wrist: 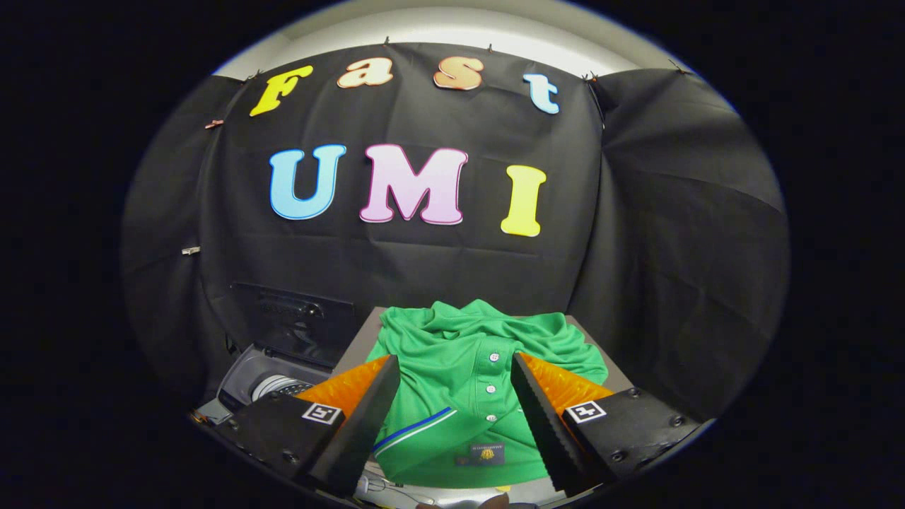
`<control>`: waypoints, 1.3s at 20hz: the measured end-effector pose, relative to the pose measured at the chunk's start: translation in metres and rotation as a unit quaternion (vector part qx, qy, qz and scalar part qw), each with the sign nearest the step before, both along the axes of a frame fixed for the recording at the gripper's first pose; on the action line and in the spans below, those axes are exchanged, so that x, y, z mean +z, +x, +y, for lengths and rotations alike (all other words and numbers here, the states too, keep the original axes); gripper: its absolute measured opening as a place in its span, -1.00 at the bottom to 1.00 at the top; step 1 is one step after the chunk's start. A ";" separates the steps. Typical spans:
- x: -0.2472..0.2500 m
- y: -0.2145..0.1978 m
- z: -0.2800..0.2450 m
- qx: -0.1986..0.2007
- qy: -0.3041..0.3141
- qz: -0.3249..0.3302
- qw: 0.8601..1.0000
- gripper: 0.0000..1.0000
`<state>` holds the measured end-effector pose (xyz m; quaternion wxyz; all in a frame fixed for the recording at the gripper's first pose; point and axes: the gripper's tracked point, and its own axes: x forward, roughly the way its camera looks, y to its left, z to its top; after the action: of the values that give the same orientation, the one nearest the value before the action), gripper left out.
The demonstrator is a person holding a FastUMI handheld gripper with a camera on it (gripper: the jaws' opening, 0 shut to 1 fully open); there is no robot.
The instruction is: Put the clothes into the washing machine and then close the washing machine lid.
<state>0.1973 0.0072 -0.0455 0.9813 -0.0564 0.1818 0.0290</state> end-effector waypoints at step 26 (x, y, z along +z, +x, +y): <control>-0.060 0.072 -0.031 -0.052 0.044 0.163 0.984 -0.68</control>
<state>0.2688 -0.0236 -0.1057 0.9401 0.0014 0.3409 -0.0056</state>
